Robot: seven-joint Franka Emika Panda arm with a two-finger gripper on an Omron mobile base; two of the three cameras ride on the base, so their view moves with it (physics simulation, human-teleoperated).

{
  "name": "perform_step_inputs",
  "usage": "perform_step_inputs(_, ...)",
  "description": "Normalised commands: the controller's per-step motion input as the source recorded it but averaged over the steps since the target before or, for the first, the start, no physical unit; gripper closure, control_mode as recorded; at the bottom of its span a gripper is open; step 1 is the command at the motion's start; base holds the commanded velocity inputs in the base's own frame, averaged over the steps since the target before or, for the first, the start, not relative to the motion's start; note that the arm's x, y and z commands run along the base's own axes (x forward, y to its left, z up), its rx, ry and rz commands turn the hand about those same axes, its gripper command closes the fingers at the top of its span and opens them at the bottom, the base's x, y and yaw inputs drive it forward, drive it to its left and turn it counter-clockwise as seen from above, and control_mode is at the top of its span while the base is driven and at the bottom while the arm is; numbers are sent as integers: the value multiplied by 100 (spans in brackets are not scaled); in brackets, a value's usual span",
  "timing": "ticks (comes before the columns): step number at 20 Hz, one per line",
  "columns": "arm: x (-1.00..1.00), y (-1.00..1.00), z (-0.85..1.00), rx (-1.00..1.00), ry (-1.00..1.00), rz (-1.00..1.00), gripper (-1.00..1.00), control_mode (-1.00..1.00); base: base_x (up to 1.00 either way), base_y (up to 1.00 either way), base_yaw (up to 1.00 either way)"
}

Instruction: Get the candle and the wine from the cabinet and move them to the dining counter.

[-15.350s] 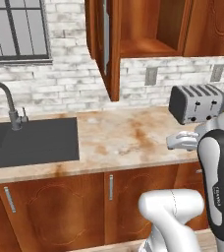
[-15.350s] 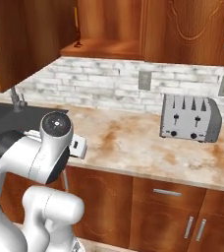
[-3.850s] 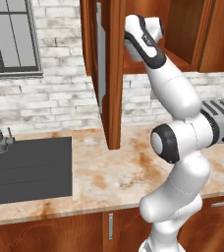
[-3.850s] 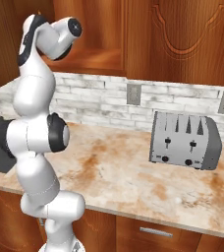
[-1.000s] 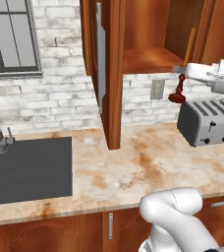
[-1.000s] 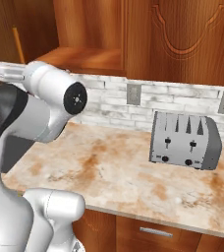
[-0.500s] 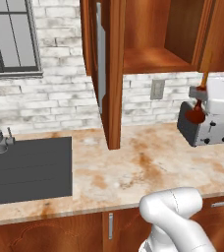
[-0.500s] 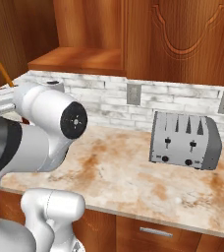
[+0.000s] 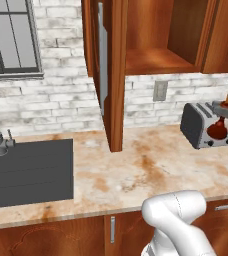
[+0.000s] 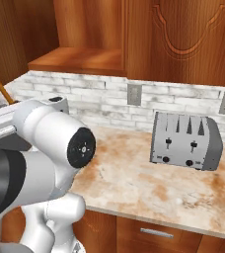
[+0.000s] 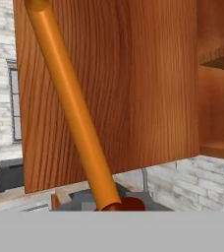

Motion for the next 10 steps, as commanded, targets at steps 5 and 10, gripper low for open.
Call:
perform_step_inputs(5,-22,-18,-16,12,0,0,100,-100,0,0,0)
perform_step_inputs(10,0,-1,-8,4,4,-1,100,-100,0,0,0)
